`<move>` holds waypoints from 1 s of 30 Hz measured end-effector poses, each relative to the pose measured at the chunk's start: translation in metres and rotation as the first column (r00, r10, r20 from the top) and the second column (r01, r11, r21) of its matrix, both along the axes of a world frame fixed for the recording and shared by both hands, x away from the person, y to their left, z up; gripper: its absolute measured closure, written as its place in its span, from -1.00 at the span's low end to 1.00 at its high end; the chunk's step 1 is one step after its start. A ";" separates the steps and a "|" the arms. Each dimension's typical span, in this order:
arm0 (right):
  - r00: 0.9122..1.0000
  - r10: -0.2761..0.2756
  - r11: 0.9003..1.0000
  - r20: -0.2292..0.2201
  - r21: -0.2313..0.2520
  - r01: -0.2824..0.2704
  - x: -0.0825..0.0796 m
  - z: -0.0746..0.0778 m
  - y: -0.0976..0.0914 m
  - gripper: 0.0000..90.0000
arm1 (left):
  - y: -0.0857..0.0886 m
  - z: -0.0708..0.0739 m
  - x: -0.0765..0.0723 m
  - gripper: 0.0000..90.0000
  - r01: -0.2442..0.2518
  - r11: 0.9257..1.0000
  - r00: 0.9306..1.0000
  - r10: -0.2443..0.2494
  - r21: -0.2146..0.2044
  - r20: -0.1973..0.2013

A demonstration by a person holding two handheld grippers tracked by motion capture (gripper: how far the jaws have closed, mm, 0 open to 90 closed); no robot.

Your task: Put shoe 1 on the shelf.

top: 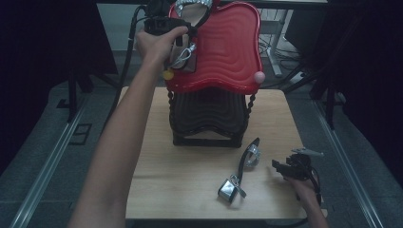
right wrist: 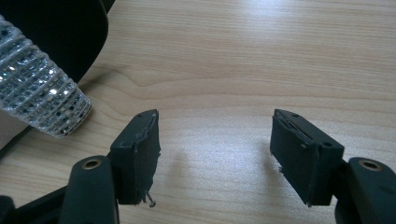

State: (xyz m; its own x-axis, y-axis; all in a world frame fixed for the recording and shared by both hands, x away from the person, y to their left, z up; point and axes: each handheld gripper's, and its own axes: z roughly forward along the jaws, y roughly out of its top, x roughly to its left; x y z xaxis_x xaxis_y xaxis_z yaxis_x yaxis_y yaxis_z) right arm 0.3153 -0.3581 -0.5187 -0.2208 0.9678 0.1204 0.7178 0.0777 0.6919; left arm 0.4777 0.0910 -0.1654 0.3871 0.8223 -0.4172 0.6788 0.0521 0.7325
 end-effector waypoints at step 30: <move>1.000 -0.001 1.000 0.001 -0.008 0.001 0.000 0.000 0.000 -0.26 | 0.026 -0.005 -0.023 -0.42 0.067 0.998 0.994 -0.066 -0.011 0.087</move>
